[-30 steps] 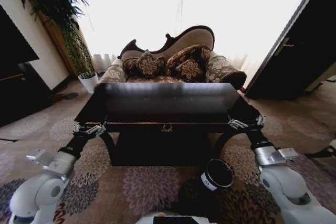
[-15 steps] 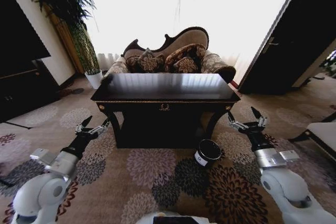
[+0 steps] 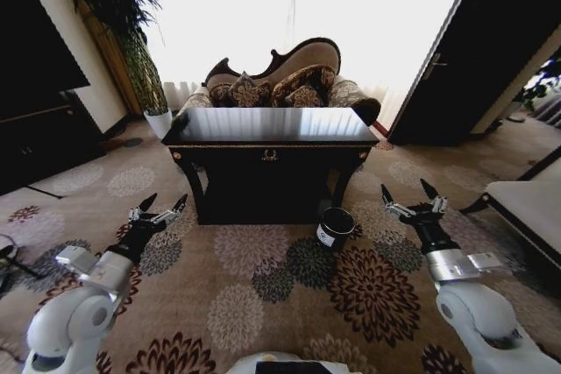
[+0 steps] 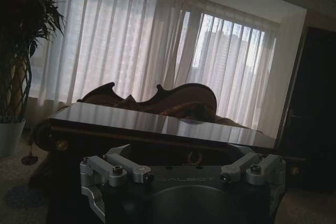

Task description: Move to the front of the table and place the trash on the table into the trash bin.

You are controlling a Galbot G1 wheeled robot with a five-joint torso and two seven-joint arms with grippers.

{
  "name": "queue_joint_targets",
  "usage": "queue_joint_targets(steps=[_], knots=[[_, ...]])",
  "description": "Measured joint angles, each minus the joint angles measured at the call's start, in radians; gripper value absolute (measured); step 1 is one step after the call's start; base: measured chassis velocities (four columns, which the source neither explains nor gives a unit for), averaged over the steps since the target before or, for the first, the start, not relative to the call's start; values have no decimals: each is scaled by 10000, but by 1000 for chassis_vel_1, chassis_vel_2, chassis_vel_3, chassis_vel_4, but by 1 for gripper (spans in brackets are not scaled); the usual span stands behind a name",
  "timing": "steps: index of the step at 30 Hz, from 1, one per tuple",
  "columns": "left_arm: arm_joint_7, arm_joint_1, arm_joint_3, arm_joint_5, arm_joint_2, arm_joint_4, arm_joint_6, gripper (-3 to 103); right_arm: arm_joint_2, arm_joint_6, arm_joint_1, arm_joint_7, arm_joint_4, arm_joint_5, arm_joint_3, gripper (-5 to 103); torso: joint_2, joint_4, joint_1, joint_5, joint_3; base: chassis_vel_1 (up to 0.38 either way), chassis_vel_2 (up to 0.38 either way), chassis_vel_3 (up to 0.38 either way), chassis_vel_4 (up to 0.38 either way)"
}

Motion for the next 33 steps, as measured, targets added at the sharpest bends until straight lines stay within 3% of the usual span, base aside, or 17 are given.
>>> queue_joint_targets(steps=[2,5,8,12,33], knots=[[4,-26,38,20,12,46,3,100,14,26,-4,-1,-55,-26,0,100,1,-3,-2,-11,-1,361,-379,-366,377],[12,-46,63,28,22,76,2,100,41,99,0,-1,-126,-26,0,100,1,-3,-8,13,-3,373,-368,-362,362],[18,-77,129,49,39,134,3,100,80,173,6,-3,-211,-39,1,100,5,2,-9,-12,-3,298,-313,-301,284],[24,-129,210,96,70,210,3,100,125,197,2,-2,-285,-58,-19,100,6,-3,-12,4,-5,169,-157,-228,140],[-25,88,-185,256,4,-10,-127,100,224,56,232,217,-325,190,-199,100,4,0,-9,-3,-3,7,-7,-7,2]])
